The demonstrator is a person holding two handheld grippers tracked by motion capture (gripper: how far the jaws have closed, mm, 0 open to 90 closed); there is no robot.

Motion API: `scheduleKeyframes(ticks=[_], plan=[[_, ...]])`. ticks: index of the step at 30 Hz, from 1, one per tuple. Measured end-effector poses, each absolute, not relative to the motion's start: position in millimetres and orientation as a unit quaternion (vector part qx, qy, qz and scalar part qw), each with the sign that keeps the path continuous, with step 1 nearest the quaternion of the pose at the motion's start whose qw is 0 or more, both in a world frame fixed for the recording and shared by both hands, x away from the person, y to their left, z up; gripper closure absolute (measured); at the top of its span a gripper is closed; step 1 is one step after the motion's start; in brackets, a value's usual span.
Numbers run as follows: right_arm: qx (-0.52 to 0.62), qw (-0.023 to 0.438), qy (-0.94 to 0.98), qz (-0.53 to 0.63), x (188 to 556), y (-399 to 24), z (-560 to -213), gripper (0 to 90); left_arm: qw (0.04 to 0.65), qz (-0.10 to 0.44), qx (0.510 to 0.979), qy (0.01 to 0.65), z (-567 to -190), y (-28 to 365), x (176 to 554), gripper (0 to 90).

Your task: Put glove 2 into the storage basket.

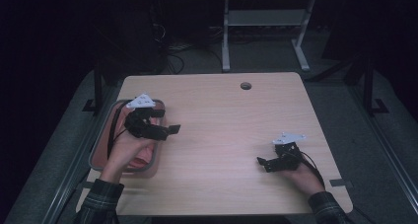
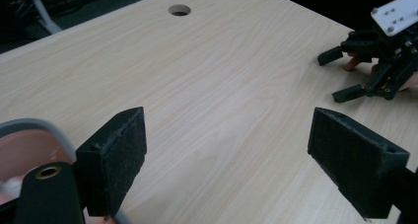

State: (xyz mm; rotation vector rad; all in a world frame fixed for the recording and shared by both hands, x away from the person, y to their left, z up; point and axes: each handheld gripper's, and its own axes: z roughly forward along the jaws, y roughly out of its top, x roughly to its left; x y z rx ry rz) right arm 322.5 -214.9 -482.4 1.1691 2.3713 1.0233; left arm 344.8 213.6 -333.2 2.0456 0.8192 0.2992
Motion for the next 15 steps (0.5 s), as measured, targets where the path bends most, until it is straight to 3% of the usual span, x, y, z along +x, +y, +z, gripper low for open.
scheduleKeyframes(ticks=[15], plan=[[0.407,0.153,0.827,0.357,322,-215,-482,7.5,0.428,0.115,0.843,0.303,-369,164,338,14.2]])
